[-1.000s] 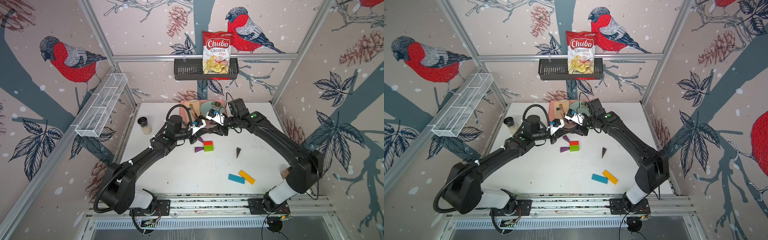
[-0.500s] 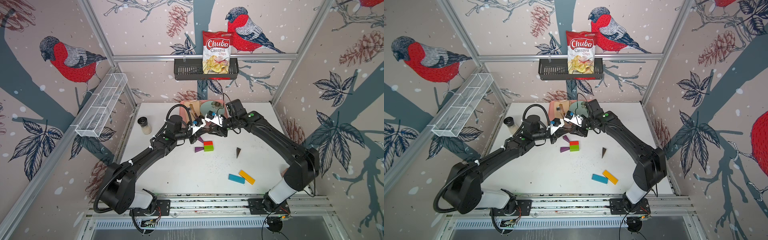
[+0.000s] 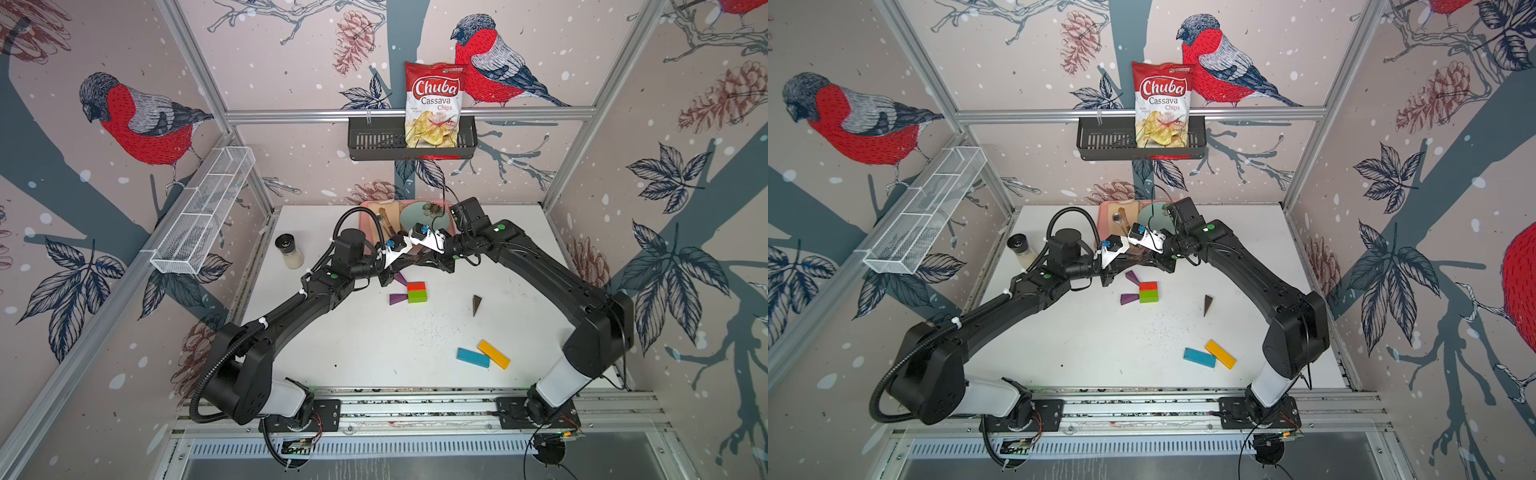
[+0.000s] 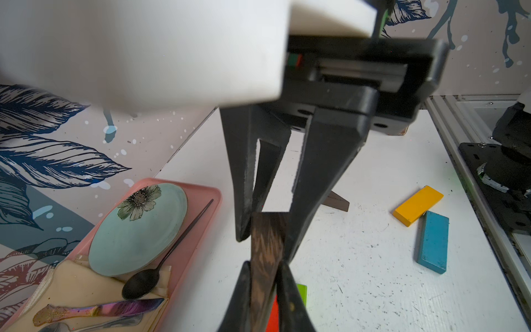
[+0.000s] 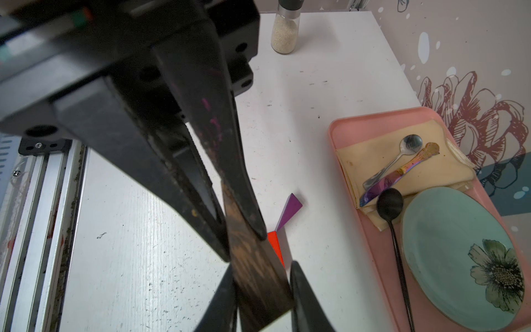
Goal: Assemble a small pinwheel with building blocks
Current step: Assemble the building block at the center of the board.
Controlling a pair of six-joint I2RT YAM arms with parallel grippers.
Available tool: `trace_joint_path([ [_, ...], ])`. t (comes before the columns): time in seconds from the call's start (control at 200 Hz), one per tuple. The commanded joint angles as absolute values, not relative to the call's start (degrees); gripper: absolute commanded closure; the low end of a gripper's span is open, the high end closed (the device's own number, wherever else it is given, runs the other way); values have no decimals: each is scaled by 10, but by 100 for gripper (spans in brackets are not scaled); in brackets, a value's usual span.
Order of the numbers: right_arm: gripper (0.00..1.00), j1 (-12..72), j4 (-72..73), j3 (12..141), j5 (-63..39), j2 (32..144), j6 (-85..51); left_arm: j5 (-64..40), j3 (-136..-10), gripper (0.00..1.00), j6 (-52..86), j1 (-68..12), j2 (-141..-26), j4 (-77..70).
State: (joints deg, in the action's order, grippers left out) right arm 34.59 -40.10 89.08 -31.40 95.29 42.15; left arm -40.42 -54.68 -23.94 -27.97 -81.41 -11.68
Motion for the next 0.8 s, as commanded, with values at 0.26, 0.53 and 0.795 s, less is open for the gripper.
trace_joint_path([
  [0.26,93,327,-392,882,-289,956,526,-380,-521,2,-200,-263,-799,-137],
  [0.53,93,277,-362,842,-245,989,739,-326,-415,2,-147,-225,-686,-147],
  [0.795,96,233,-390,904,-253,1114,912,-256,-370,3,-123,-219,-600,-107],
])
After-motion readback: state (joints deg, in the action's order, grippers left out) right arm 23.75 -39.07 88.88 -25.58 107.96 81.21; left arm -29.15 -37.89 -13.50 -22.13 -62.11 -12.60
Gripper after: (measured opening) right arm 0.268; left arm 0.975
